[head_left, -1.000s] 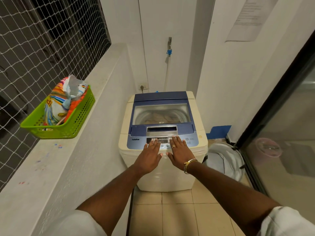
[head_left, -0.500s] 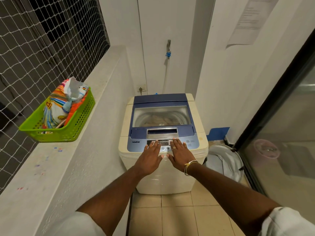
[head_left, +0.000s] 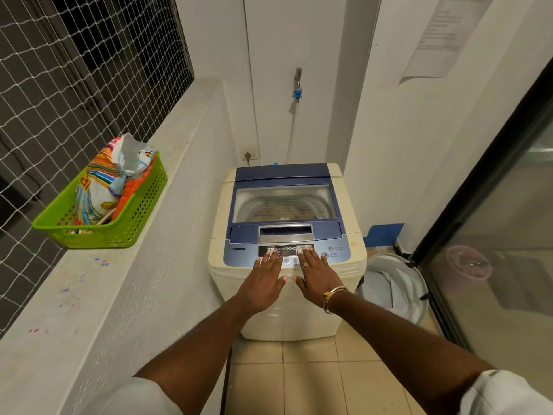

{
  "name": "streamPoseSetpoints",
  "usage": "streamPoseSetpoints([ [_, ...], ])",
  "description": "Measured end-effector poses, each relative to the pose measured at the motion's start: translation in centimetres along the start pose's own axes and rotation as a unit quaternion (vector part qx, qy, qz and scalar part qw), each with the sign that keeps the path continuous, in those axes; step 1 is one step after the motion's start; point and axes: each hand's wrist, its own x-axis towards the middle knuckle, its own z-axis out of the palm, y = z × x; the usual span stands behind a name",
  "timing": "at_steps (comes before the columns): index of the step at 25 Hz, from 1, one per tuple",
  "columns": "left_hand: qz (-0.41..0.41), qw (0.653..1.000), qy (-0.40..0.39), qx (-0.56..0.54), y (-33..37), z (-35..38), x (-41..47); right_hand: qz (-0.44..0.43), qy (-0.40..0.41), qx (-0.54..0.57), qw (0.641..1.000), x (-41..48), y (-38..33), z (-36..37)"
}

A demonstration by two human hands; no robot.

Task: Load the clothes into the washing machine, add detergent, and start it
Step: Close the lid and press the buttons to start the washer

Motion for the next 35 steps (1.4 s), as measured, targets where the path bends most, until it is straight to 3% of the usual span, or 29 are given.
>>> streamPoseSetpoints([
  [35, -0.010, 1.000, -0.012, 0.002, 0.6, 0.3, -1.0, -0.022, 0.002, 0.018, 1.000, -0.7, 0.1, 0.8],
])
